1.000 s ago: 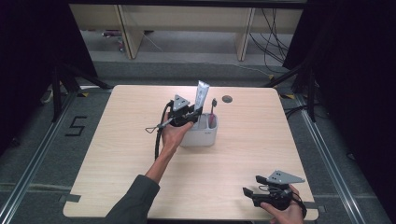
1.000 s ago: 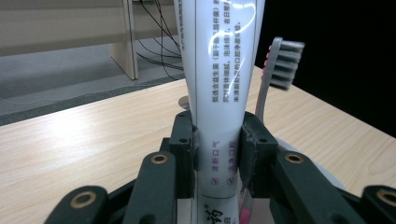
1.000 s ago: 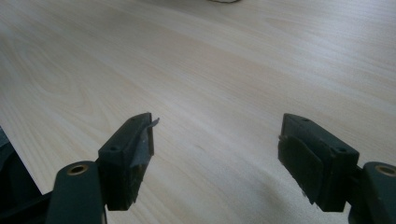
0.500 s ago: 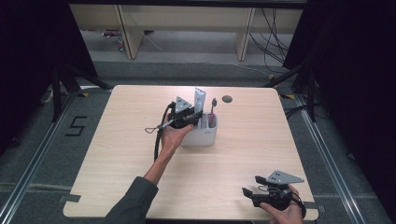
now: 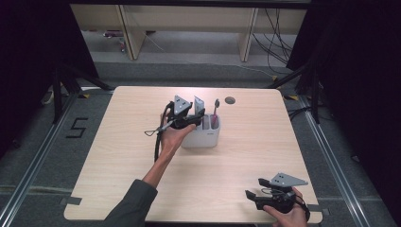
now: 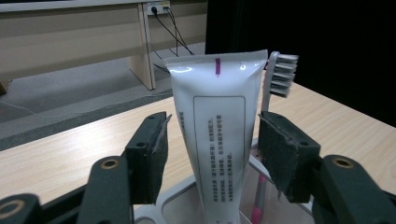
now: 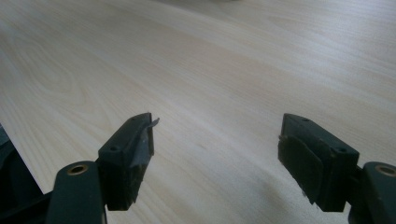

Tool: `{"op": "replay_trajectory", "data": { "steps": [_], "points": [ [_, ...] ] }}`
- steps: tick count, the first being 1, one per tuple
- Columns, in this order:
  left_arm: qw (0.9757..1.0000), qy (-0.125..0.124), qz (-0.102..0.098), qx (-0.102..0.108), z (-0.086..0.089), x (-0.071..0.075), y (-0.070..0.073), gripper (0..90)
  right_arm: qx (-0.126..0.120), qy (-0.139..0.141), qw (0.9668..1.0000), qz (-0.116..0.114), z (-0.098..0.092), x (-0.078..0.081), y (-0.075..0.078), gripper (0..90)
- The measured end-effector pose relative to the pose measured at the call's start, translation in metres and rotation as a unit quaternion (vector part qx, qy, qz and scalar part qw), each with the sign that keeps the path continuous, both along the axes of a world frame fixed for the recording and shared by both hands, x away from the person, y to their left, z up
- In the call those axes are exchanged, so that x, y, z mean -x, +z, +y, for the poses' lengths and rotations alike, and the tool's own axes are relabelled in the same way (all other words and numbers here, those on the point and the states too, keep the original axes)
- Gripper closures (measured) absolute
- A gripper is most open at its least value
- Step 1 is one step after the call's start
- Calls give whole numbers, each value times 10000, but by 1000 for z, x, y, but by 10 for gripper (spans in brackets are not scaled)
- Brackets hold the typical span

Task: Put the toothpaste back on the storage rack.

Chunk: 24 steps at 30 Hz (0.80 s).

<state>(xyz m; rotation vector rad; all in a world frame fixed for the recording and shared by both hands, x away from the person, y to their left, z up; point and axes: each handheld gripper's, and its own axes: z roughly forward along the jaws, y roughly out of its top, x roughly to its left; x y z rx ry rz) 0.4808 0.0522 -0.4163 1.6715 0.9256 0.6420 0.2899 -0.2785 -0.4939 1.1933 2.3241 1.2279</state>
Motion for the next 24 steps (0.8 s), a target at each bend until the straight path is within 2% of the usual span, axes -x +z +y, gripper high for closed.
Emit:
{"op": "replay_trajectory", "data": {
  "steps": [4, 13, 16, 24],
  "points": [
    [9999, -20, 161, 44, 2, 0, 0, 356, 40, 8, 10000, 39, 0, 0, 0, 274],
    [9998, -23, 188, 31, 4, 5, 6, 263, 23, 7, 10000, 33, 0, 0, 0, 274],
    [9998, -9, 173, 63, 7, 7, 9, 251, 32, 17, 10000, 27, 0, 0, 0, 274],
    [9998, 46, 199, -11, 14, 11, 15, 223, 21, 16, 10000, 66, 1, 0, 0, 274]
  ]
}}
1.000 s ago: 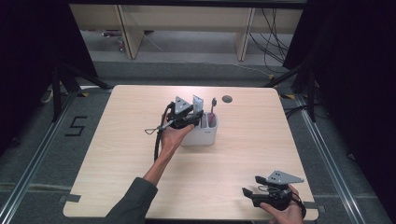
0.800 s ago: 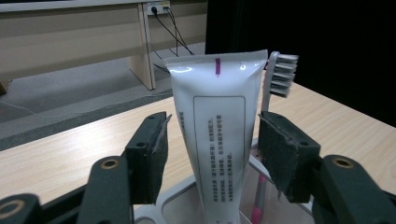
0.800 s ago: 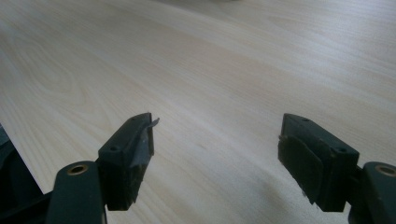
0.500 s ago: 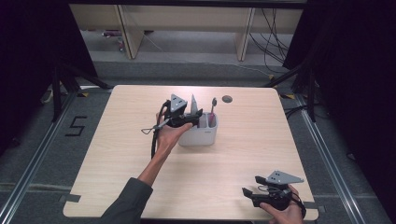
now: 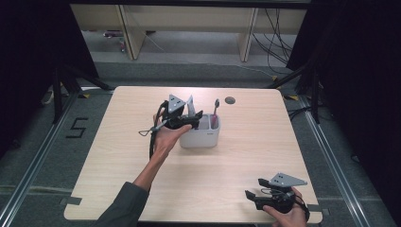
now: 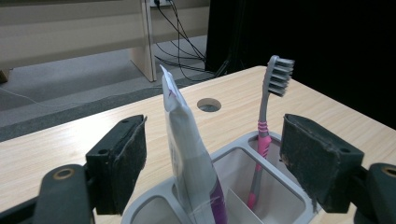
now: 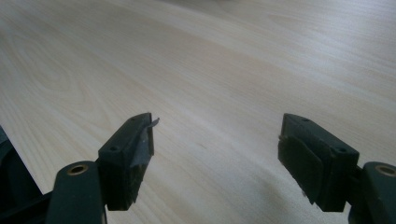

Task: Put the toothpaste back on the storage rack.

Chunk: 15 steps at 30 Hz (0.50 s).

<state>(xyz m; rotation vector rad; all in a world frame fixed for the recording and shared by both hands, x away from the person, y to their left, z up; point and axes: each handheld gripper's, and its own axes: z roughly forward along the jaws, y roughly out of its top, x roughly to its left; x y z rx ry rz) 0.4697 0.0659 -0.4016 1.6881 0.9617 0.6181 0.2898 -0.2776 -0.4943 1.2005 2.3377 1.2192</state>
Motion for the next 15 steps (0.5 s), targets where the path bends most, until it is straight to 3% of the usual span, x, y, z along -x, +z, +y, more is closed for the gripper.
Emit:
{"op": "replay_trajectory", "data": {
  "steps": [11, 15],
  "points": [
    [9999, 11, 66, -147, 12, 8, 7, 214, 9, 8, 10000, -23, 0, 0, 0, 274],
    [9998, -1, 184, -112, 18, 9, 6, 212, -1, 4, 10000, -17, 0, 0, 0, 274]
  ]
}}
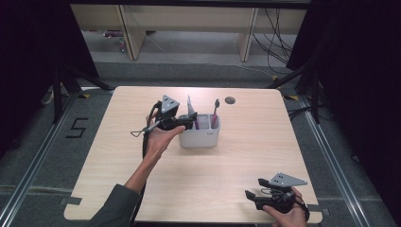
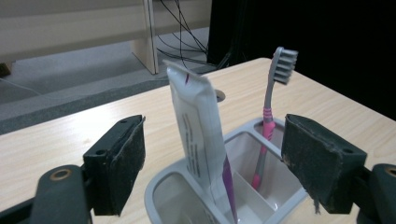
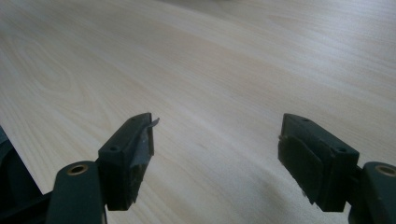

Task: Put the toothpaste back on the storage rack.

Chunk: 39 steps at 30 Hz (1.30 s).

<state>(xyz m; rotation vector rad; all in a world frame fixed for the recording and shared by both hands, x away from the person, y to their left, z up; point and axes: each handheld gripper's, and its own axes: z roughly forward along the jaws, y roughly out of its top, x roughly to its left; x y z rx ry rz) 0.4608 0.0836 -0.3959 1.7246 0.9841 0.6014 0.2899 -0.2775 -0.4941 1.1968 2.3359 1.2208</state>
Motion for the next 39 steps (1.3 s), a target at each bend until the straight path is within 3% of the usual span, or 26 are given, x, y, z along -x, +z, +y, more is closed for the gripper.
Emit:
{"op": "replay_trajectory", "data": {
  "steps": [12, 22, 39],
  "points": [
    [9999, -64, 91, 39, 17, 14, -3, 206, 0, -21, 10000, 17, 0, 0, 0, 274],
    [9998, -191, 48, 25, 29, 33, -3, 201, 1, -11, 10000, 4, 0, 0, 0, 274],
    [9993, -330, 152, 22, 46, 56, -19, 186, -28, -75, 10000, 46, 2, 1, 0, 274]
  ]
}}
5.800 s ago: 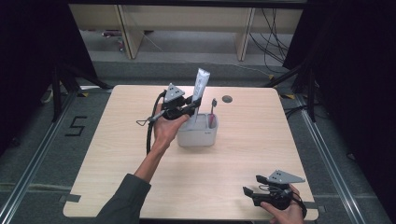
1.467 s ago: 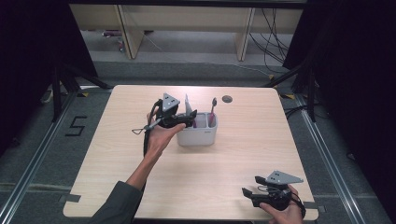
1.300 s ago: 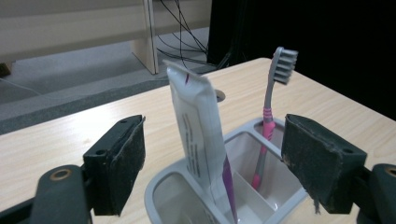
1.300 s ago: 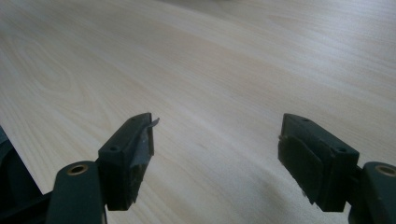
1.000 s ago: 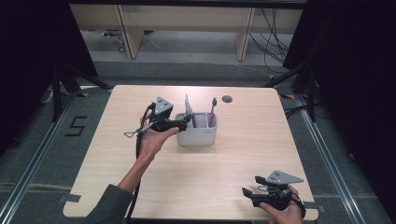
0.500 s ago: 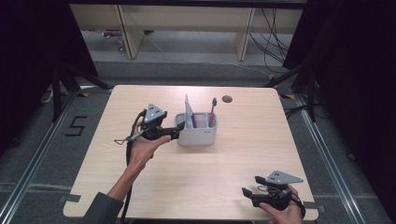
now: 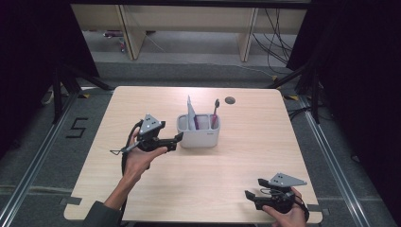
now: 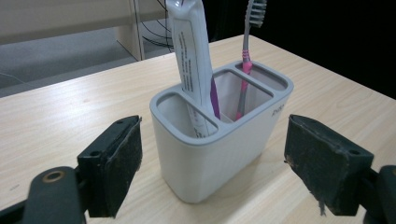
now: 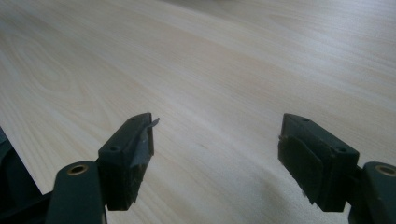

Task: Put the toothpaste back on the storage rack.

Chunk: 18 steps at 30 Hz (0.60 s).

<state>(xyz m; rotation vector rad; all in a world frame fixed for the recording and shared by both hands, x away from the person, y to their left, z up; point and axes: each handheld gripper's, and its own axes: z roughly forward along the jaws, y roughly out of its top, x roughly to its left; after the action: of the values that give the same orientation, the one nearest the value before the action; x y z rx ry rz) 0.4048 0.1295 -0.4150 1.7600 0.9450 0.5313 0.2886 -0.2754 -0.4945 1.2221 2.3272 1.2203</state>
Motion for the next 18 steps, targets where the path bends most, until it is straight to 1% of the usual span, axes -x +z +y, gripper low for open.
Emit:
{"op": "replay_trajectory", "data": {
  "steps": [1, 2, 5, 6, 7, 8, 9, 10, 11, 14, 17, 18],
  "points": [
    [10000, -4, -13, -20, 1, 1, -1, 186, 16, 50, 10000, -58, 0, -1, 0, 274],
    [10000, 5, -6, -46, 2, 2, -2, 186, 56, 41, 9999, -91, -1, -1, 0, 274],
    [10000, 8, 15, -74, 5, 3, -6, 186, 61, 36, 9999, -82, -1, -1, 0, 274],
    [10000, 8, 39, -83, 7, 4, -7, 186, 25, 69, 9999, -78, 0, -1, 0, 274],
    [10000, 9, 38, -79, 8, 4, -8, 185, 69, 47, 9999, -108, -1, -1, 0, 274],
    [10000, 15, 42, -85, 9, 5, -9, 185, 40, 62, 9999, -80, 0, -1, 0, 274],
    [10000, 25, 48, -83, 10, 5, -9, 185, 73, 57, 9999, -101, 0, -1, 0, 274],
    [9999, 24, 48, -89, 11, 6, -10, 185, 21, 90, 9999, -70, 0, -1, -1, 275],
    [10000, -6, 34, -56, 11, 6, -11, 185, 65, 56, 9999, -94, 0, -1, 0, 275],
    [10000, -5, 48, -84, 13, 8, -14, 185, 69, 60, 9999, -98, 0, -1, 0, 274],
    [9998, -3, 77, -157, 15, 12, -16, 185, 56, 52, 9999, -87, 0, 0, 0, 274],
    [9999, 2, 83, -144, 15, 13, -17, 185, 58, 52, 9999, -89, 0, 0, 0, 274]
  ]
}}
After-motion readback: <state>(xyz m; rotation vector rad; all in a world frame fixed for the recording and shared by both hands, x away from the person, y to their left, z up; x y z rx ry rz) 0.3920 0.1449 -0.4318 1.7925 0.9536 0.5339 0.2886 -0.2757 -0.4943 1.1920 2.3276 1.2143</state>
